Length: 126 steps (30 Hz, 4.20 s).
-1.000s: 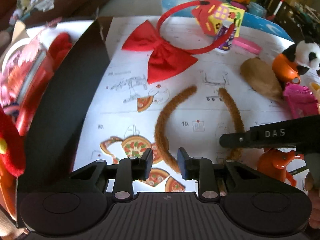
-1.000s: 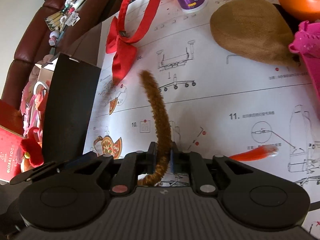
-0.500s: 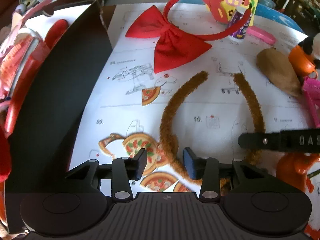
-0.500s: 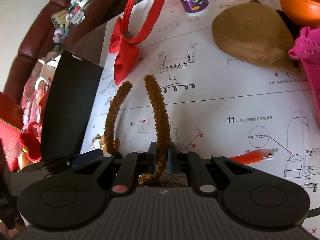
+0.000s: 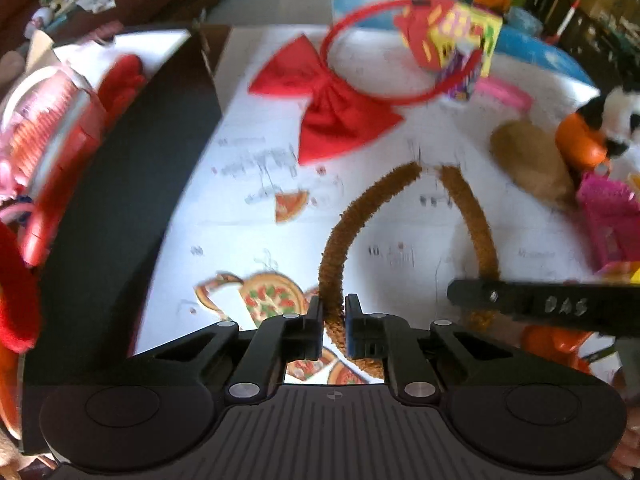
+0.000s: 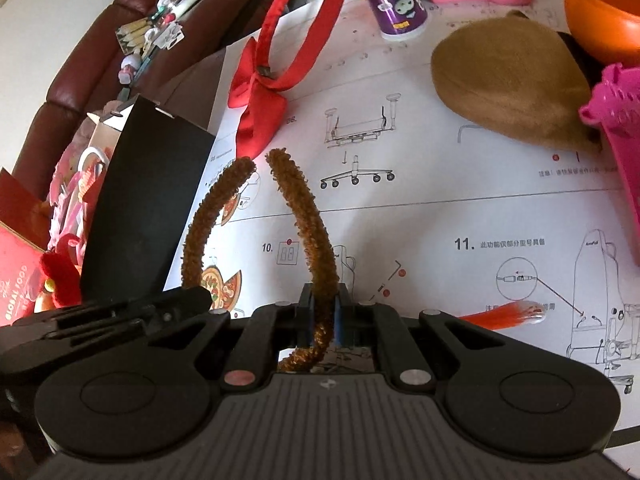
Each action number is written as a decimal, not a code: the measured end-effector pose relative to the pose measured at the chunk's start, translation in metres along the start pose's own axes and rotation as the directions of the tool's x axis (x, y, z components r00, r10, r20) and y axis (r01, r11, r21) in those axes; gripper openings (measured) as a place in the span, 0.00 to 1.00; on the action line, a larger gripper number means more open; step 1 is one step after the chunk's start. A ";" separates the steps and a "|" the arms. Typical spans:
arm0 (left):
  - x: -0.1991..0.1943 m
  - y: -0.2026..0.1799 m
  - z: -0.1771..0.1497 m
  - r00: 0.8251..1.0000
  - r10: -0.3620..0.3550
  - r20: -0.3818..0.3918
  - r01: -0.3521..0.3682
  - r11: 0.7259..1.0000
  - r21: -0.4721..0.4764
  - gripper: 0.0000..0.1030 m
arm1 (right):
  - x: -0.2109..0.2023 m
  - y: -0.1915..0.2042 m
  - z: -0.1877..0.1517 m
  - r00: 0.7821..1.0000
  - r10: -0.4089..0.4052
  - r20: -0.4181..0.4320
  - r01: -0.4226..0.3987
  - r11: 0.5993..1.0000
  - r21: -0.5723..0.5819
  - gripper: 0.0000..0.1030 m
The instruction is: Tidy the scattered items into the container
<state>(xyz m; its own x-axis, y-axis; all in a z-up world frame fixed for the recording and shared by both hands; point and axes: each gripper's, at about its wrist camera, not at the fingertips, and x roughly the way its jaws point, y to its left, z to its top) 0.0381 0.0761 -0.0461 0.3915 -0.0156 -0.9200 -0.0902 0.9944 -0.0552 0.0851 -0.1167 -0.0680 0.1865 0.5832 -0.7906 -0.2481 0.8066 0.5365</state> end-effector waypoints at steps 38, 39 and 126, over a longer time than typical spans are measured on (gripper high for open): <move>-0.146 0.036 -0.007 0.945 0.056 0.322 -0.041 0.998 -0.053 0.04 | -0.083 0.102 0.014 0.988 0.059 0.142 -0.034 0.985 -0.170 0.10; -0.153 0.045 -0.007 0.941 0.061 0.334 -0.038 0.997 -0.074 0.04 | -0.084 0.112 0.016 0.988 0.068 0.141 -0.040 0.980 -0.196 0.10; -0.149 0.040 -0.020 0.938 0.166 0.306 -0.173 0.985 -0.004 0.99 | -0.081 0.140 0.027 0.995 -0.007 0.101 0.043 0.931 -0.363 0.92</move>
<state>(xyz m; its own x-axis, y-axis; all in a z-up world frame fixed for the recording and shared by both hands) -0.0424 0.1165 0.0804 0.6322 0.1821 -0.7531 -0.1600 0.9817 0.1031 0.0610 -0.0485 0.0792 0.2835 0.5845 -0.7603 -0.5683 0.7410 0.3577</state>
